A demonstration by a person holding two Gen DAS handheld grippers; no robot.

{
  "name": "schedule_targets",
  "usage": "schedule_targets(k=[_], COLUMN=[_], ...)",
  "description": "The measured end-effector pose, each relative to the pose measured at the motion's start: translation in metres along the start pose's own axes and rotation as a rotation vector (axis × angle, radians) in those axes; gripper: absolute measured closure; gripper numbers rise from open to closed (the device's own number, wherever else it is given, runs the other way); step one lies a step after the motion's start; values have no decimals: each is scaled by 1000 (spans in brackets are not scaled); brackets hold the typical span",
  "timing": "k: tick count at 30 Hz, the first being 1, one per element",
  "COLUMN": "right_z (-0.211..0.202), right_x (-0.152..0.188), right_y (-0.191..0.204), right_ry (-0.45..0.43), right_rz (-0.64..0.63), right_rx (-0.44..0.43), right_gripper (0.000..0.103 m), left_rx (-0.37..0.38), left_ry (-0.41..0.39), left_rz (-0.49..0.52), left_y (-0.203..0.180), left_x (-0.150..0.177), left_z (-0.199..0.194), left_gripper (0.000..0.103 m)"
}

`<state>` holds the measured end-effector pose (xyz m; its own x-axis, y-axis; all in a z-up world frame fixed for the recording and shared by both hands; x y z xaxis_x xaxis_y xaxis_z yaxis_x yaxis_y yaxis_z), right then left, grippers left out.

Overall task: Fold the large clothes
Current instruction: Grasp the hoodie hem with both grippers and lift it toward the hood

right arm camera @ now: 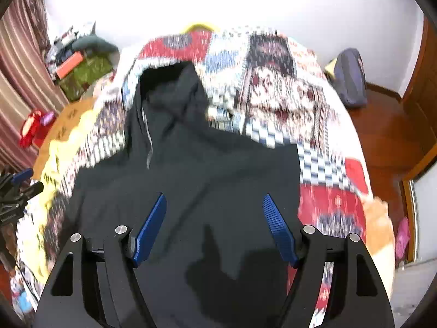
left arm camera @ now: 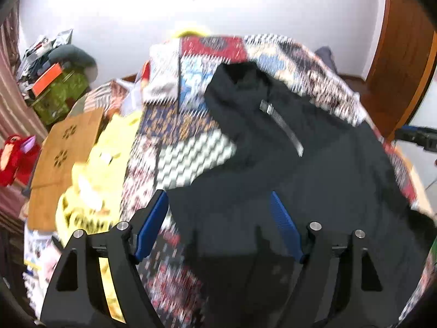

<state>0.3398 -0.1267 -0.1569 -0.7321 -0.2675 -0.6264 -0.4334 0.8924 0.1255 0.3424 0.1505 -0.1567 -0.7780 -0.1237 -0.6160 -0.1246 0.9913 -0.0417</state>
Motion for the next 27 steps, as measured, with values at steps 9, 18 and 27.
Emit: schedule_targets(k=[9, 18, 27], right_z=[40, 146, 231], right_x=[-76, -131, -141], right_y=[17, 17, 11], right_ry=[-78, -1, 130], right_rz=[-7, 34, 149], right_rx=[-48, -95, -124], right_gripper=[33, 33, 33], left_rx=[71, 87, 139], left_ry=[-1, 51, 109], left_rz=[-85, -169, -295], left_y=[-18, -19, -10], left_x=[-87, -128, -129], left_z=[81, 186, 257], left_gripper=[26, 28, 49])
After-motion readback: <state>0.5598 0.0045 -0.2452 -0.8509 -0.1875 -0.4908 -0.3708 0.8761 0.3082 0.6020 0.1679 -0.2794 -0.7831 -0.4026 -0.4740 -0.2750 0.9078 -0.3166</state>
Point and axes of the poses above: each gripper's, at about its wrist camera, not at the fingertips, and z roughly the way its jaws point, y to its left, x to its underside, the point moved 2 cm from there along z, roughly the way its jaws point, and after that the axes turned 9 degrees about -z, right-handed, at the moved point
